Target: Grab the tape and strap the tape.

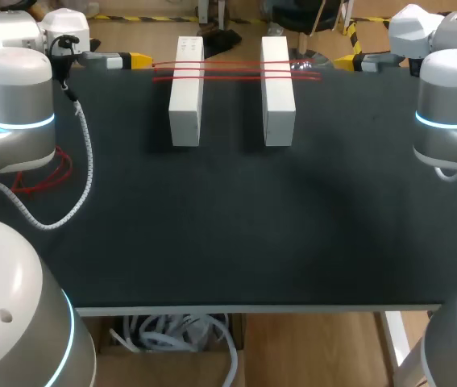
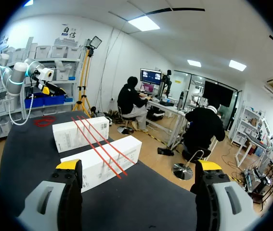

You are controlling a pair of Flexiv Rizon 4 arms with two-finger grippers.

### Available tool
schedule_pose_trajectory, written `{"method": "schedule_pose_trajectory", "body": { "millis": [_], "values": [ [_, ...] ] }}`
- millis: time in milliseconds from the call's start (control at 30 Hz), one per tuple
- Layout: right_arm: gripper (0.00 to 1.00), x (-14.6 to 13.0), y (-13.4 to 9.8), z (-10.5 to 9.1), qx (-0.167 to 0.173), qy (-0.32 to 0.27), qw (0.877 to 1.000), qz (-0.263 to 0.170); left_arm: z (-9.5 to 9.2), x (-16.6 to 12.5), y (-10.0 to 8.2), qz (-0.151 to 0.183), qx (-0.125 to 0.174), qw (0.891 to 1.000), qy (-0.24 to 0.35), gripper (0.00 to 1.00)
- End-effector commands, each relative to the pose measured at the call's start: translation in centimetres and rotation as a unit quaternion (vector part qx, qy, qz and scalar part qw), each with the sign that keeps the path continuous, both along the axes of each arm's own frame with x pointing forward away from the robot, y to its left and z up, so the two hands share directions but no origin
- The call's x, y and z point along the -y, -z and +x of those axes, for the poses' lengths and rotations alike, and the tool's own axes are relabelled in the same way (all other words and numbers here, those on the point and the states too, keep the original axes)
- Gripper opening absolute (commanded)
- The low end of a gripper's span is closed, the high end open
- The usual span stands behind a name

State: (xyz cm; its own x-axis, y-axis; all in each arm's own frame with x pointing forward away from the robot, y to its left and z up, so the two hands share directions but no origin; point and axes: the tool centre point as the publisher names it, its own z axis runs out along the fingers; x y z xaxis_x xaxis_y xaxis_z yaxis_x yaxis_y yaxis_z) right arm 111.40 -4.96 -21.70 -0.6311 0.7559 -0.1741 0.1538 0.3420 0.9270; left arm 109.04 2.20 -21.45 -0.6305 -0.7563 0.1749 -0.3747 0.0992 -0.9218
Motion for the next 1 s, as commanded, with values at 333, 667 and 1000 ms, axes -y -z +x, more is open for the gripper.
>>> {"method": "schedule_pose_trajectory", "body": {
  "millis": [333, 667, 1000],
  "values": [
    [1.00, 0.0, 0.0, 0.0, -0.001, -0.001, 1.000, 0.000, 0.0, 0.0, 0.2, -0.002, 0.004, 1.000, -0.001, 1.00],
    [1.00, 0.0, 0.0, 0.0, -0.001, -0.001, 1.000, 0.000, 0.1, 0.2, 0.5, 0.001, 0.043, 0.994, 0.101, 1.00],
    [1.00, 0.0, 0.0, 0.0, -0.001, -0.001, 1.000, 0.000, 1.0, 1.6, 0.9, -0.030, 0.110, 0.962, 0.249, 1.00]
  ]
}}
